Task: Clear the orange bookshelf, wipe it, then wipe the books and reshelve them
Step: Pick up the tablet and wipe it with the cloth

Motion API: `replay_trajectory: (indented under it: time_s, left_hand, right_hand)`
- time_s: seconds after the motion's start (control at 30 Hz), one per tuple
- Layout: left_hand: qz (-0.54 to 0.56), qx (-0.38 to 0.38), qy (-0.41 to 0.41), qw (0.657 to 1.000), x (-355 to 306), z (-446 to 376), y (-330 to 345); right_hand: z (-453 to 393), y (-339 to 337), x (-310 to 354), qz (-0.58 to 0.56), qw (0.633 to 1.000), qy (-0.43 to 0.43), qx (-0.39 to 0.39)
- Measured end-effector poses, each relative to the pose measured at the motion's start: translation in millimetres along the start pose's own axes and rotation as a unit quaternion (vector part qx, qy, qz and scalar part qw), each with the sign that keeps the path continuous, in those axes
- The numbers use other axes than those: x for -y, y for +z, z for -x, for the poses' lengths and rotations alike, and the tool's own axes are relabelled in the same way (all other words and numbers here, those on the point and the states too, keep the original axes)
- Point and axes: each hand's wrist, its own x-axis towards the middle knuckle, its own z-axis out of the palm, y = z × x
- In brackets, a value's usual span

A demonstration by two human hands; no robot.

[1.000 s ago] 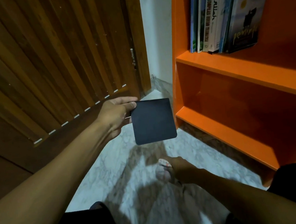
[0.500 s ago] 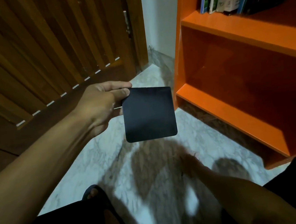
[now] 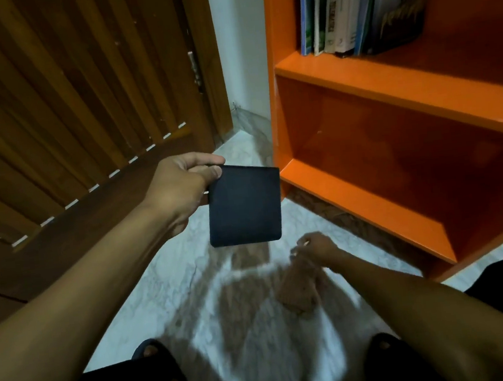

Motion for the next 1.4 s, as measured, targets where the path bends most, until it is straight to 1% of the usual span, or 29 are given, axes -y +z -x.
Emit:
replay_trajectory:
  time_s: [0.07, 0.13, 0.2, 0.23, 0.3, 0.37, 0.5, 0.6, 0.67, 0.8, 0.87, 0.93, 1.03, 1.13, 1.2, 1.27, 1.3, 1.33, 1.37, 1.4]
  left_hand:
    - [-0.029, 0.001, 0.030, 0.999, -2.2, 2.0, 4.6]
    - [-0.072, 0.003, 0.085, 0.994, -5.7, 5.9, 8.4]
    - [-0.138, 0.001, 0.162, 0.977, -13.0, 12.9, 13.5]
    - [-0.183, -0.003, 0.206, 0.961, -18.9, 18.1, 17.3]
    - [-0.278, -0.009, 0.301, 0.912, -31.7, 27.9, 27.4]
    - [-0.355, 0.001, 0.391, 0.849, -43.4, 32.5, 38.2]
    - [-0.455, 0.053, 0.489, 0.742, -75.6, 33.6, 60.3]
    - [-0.493, 0.057, 0.577, 0.648, -103.5, 29.6, 80.1]
    - [-0.511, 0.069, 0.599, 0.612, -121.6, 21.9, 95.1]
    - [-0.504, 0.051, 0.663, 0.552, -150.4, -9.9, 126.6]
    - [-0.501, 0.047, 0.694, 0.515, -158.7, -26.5, 143.4]
    - [-0.503, 0.058, 0.711, 0.488, -161.3, -44.9, 161.3]
    - [-0.486, 0.086, 0.726, 0.480, -157.5, -76.5, 189.5]
    - [-0.437, 0.104, 0.746, 0.492, -155.5, -104.3, 218.7]
    - [-0.404, 0.092, 0.756, 0.506, -156.4, -112.8, 234.3]
    - [-0.389, 0.083, 0.761, 0.512, -155.1, -115.7, 240.4]
    - [-0.379, 0.080, 0.761, 0.521, -152.9, -118.9, 239.2]
    - [-0.366, 0.075, 0.753, 0.542, -149.8, -124.3, 235.4]
    - [-0.348, 0.061, 0.737, 0.576, -146.1, -131.4, 229.6]
    - [-0.325, 0.037, 0.712, 0.622, -141.7, -140.7, 223.0]
  right_hand:
    - [3.6, -38.4, 17.7, -0.081, 0.994, -0.040, -0.065]
    - [18.3, -79.3, 43.5, -0.135, 0.982, -0.078, -0.111]
    - [44.3, -118.7, 73.8, -0.171, 0.965, -0.118, -0.160]
    - [58.3, -138.8, 89.1, -0.183, 0.956, -0.141, -0.182]
    - [88.1, -175.0, 118.5, -0.195, 0.939, -0.193, -0.207]
    - [121.6, -202.3, 144.7, -0.193, 0.928, -0.239, -0.211]
    - [178.2, -241.7, 178.3, -0.183, 0.903, -0.313, -0.231]
    - [200.7, -263.7, 186.0, -0.168, 0.889, -0.328, -0.272]
    - [207.9, -277.3, 187.4, -0.160, 0.880, -0.318, -0.313]
    - [203.0, -308.0, 185.6, -0.188, 0.854, -0.295, -0.386]
    - [193.2, -322.2, 181.5, -0.210, 0.843, -0.268, -0.416]
    - [183.0, -332.3, 174.8, -0.207, 0.836, -0.237, -0.449]
    - [163.9, -346.5, 160.9, -0.164, 0.823, -0.200, -0.506]
    - [139.7, -362.9, 145.0, -0.129, 0.807, -0.157, -0.555]
    - [129.2, -374.6, 135.7, -0.138, 0.802, -0.122, -0.569]
    - [124.6, -383.8, 126.1, -0.167, 0.788, -0.088, -0.585]
    - [122.4, -387.0, 119.5, -0.174, 0.782, -0.078, -0.594]
    - [121.5, -388.9, 112.7, -0.174, 0.776, -0.074, -0.602]
    - [121.7, -388.5, 106.7, -0.169, 0.771, -0.073, -0.609]
    - [122.4, -386.8, 102.2, -0.164, 0.766, -0.073, -0.617]
